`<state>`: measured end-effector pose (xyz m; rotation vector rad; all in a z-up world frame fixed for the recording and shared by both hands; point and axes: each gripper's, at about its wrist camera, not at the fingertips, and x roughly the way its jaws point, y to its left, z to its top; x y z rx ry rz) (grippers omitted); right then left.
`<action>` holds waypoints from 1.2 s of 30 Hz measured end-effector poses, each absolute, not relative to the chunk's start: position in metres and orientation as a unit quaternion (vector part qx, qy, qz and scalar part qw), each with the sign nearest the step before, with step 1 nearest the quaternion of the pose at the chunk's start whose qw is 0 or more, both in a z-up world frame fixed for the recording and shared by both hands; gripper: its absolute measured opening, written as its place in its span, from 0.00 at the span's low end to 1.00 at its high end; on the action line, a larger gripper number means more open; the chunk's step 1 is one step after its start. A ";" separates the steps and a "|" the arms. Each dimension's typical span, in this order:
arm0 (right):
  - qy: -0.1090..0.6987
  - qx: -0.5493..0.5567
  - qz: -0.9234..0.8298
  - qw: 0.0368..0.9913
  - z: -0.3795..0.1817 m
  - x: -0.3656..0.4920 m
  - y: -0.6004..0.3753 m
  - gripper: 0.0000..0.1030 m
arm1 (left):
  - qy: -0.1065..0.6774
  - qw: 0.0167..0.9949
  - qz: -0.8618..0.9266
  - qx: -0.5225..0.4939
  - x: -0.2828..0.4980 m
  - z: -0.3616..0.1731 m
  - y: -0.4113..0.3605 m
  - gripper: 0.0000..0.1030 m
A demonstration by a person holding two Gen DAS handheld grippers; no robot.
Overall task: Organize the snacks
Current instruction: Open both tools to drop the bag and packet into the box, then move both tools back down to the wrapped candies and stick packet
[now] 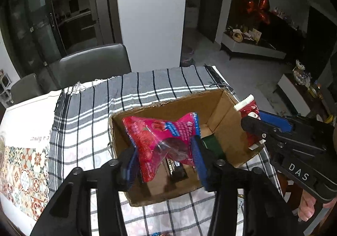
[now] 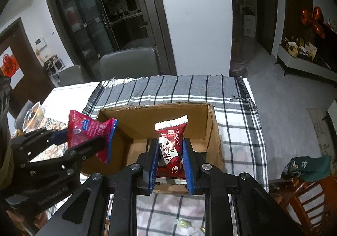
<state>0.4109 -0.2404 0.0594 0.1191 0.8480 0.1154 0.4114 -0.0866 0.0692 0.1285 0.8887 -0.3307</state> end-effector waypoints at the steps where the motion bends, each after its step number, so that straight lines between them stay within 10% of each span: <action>1: 0.408 0.062 0.053 0.909 0.059 0.410 -0.243 0.25 | 0.426 0.889 -0.158 0.063 0.411 0.070 -0.087 0.55; 36: 0.424 0.038 0.158 0.891 0.013 0.263 -0.172 0.35 | 0.411 0.898 -0.145 0.067 0.239 0.040 -0.024 0.60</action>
